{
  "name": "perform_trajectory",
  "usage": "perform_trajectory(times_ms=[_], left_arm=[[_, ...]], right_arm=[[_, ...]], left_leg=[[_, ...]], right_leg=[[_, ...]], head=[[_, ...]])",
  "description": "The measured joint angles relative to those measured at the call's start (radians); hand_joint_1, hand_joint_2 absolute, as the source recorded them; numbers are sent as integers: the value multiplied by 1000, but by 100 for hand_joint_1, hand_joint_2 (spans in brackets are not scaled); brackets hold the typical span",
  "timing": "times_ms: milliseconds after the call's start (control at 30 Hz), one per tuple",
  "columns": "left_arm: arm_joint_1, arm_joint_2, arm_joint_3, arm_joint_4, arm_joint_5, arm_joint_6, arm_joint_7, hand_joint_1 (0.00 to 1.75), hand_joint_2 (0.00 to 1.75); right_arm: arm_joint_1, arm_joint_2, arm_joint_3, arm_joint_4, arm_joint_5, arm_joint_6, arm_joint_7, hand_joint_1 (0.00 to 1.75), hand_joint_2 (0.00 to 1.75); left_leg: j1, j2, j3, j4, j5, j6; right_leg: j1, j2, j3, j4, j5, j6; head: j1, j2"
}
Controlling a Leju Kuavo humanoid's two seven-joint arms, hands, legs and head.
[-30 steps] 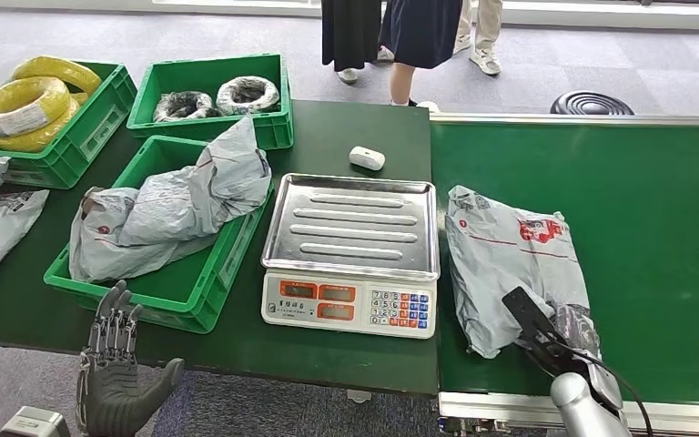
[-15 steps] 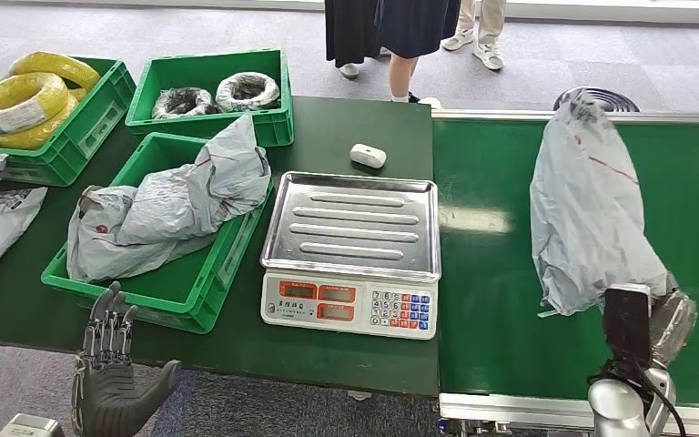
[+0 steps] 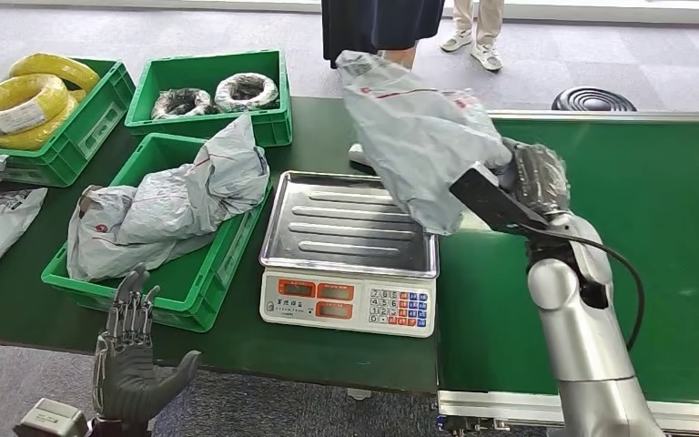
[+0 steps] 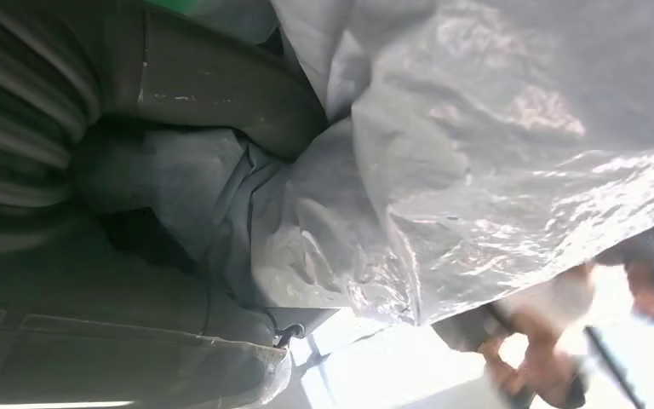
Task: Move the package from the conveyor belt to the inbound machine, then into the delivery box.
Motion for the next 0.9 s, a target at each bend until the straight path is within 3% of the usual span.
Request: perform_trajectory(times_ms=[233, 300, 367, 433, 667, 900], left_arm=[[-71, 3, -14, 31, -5, -33, 35, 0, 175], [-85, 3, -16, 36, -5, -33, 46, 0, 175], [-95, 3, -16, 39, -6, -32, 53, 0, 175], [-98, 3, -15, 39, -6, -30, 58, 0, 175], [-92, 3, -13, 34, -10, 1, 67, 0, 175], [-102, 5, -8, 19, -76, 83, 75, 0, 175]], right_arm=[[-119, 116, 139, 226, -9, 145, 4, 172, 175], [-136, 140, 171, 289, -7, 168, 4, 106, 175], [-152, 161, 198, 344, -4, 186, 10, 22, 175], [-167, 176, 219, 386, 4, 196, 23, 0, 175], [-182, 200, 244, 439, -31, 184, 17, 0, 175], [-115, 198, 177, 311, -331, 214, -151, 0, 175]], left_leg=[[0, -1, -2, 0, 0, 0], [0, -1, -3, 0, 0, 0], [0, -1, -3, 0, 0, 0], [0, -1, -3, 0, 0, 0], [0, -3, -3, 0, 0, 0], [0, -3, -3, 0, 0, 0]], right_leg=[[1, -1, -2, 0, 0, 0], [1, -1, -2, 0, 0, 0], [1, -1, -2, 0, 0, 0], [0, -1, -3, 0, 0, 0], [1, -1, -3, 0, 0, 0], [1, -1, -4, 0, 0, 0]], head=[[0, 0], [0, 0], [0, 0], [0, 0], [0, 0], [0, 0]])
